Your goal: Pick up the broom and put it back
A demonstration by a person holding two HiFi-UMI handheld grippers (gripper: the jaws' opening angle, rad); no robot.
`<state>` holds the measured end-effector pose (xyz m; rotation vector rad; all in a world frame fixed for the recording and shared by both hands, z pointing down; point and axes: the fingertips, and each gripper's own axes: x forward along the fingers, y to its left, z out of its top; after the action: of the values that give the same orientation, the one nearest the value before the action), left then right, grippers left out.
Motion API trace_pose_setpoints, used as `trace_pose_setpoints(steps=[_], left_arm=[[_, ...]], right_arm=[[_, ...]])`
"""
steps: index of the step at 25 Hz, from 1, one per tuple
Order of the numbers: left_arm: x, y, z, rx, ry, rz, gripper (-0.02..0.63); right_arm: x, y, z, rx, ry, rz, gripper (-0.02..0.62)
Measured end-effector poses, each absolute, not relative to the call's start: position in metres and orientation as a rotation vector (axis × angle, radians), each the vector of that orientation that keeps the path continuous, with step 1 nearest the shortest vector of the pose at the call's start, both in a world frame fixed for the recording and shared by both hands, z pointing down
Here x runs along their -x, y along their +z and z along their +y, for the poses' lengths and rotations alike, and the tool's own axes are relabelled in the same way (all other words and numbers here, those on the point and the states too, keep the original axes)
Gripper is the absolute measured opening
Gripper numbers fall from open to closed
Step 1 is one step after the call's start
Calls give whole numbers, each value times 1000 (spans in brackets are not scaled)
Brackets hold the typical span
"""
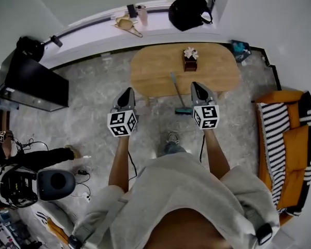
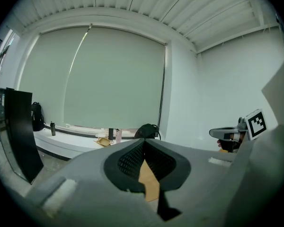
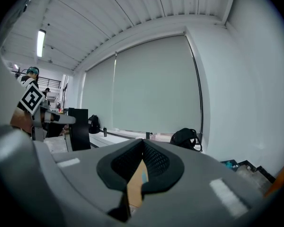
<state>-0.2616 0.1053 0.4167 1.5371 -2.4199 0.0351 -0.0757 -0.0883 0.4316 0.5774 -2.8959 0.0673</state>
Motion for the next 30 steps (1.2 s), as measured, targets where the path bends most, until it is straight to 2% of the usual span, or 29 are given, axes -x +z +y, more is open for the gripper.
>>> trace_pose_setpoints(steps=[6,30], left_arm=[[304,428,61,-1507,37,-2429,2],[358,564,44,-1496,104,-2216,2]], right_arm=[[122,445,-138,-544,69,-2892,3],[170,576,-148,-619,167,-2689,3]])
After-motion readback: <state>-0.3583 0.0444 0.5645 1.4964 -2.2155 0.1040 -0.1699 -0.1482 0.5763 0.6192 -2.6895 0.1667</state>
